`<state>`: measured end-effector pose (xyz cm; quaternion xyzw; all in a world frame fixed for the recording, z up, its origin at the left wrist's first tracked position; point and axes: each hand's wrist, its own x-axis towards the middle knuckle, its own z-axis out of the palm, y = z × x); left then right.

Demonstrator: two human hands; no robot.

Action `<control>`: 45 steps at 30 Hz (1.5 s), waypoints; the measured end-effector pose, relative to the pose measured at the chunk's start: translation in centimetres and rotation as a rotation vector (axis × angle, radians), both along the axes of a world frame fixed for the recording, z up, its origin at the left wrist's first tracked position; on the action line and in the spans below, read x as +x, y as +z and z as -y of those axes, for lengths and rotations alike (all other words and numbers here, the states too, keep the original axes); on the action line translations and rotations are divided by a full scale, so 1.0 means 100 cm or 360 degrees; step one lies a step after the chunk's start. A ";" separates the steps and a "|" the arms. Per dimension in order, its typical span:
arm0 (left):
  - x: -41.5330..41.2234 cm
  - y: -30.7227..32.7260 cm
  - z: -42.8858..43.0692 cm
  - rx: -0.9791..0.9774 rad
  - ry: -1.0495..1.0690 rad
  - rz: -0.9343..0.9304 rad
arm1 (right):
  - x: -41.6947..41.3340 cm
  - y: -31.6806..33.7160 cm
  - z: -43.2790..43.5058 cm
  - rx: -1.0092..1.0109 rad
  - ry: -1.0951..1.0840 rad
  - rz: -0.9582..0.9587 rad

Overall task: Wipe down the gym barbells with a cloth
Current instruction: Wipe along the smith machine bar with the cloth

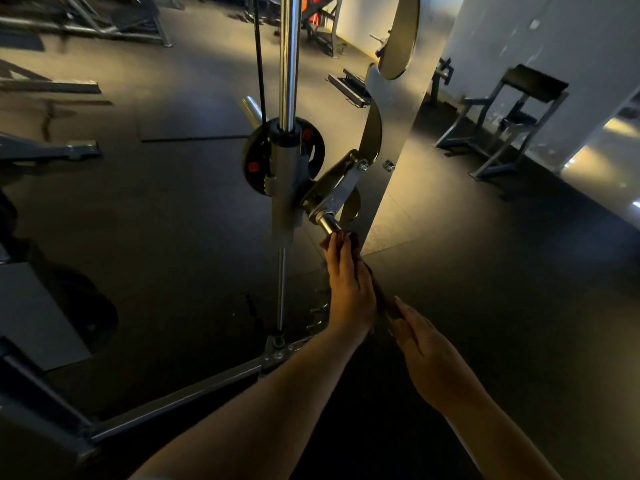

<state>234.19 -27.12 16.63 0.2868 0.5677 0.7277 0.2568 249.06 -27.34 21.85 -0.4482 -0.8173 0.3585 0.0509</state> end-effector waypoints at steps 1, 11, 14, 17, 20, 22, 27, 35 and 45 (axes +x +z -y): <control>-0.007 -0.004 -0.004 -0.0038 0.0004 -0.0115 | 0.000 0.000 0.000 -0.0007 -0.0001 0.0011; -0.029 0.001 -0.032 -0.0334 0.0207 -0.0193 | 0.000 0.000 0.001 0.0014 -0.0023 0.0088; -0.025 -0.001 -0.030 -0.0280 0.0193 -0.0171 | -0.002 0.002 0.002 0.0041 -0.0006 0.0118; -0.049 0.004 -0.040 -0.0304 0.0165 -0.0019 | -0.002 0.005 0.004 0.0074 0.0011 0.0149; -0.059 0.009 -0.044 -0.0299 0.0167 -0.0001 | -0.002 0.006 0.005 0.0093 0.0017 0.0159; -0.048 0.010 -0.041 -0.0365 0.0211 -0.0147 | -0.002 0.006 0.005 0.0089 0.0005 0.0145; -0.014 -0.009 -0.026 -0.0260 0.0133 -0.0153 | -0.004 0.007 0.004 0.0039 -0.0017 0.0112; -0.052 0.019 -0.044 -0.0591 0.0151 0.0211 | -0.004 0.008 0.006 0.0079 -0.0024 0.0188; -0.050 -0.001 -0.034 -0.0446 0.0064 -0.0552 | -0.004 0.008 0.006 0.0081 -0.0003 0.0174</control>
